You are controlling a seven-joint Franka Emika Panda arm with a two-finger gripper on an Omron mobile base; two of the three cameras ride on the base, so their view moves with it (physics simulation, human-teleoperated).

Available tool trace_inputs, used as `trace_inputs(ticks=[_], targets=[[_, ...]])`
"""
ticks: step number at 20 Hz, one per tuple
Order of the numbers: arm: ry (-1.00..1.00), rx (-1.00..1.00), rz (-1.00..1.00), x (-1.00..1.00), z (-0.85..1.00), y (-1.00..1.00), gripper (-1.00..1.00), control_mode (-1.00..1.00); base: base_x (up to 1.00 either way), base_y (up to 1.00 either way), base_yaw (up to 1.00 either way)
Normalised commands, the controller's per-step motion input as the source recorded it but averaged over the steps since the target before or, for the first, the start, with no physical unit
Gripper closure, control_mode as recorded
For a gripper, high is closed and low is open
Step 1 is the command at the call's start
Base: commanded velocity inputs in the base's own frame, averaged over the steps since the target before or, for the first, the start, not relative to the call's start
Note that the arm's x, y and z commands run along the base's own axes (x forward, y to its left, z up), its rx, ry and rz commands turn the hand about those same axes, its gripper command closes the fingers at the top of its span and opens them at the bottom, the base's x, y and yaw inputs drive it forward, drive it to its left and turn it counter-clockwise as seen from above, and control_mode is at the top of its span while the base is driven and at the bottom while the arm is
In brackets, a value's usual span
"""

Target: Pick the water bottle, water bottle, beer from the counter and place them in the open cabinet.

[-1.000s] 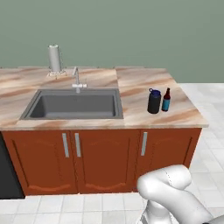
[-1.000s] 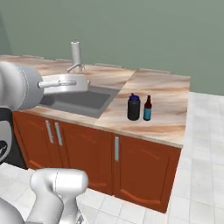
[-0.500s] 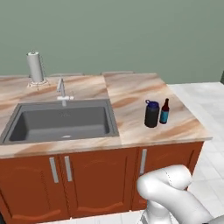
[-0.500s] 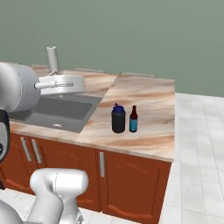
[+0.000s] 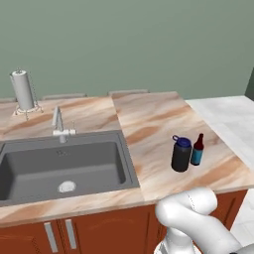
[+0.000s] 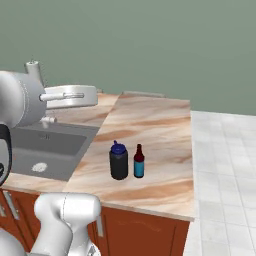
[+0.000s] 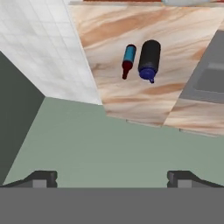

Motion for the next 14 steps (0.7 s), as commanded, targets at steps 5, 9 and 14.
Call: trace_inputs(ticks=[5,9,14], targets=[[0.0,0.0,0.0,0.0,0.0,0.0,-1.0,1.0,0.54,0.0,-0.2],[0.0,0.0,0.0,0.0,0.0,0.0,-1.0,1.0,0.27,0.02,-0.08],[0.0,0.0,0.0,0.0,0.0,0.0,-1.0,1.0,0.1,0.0,0.0]])
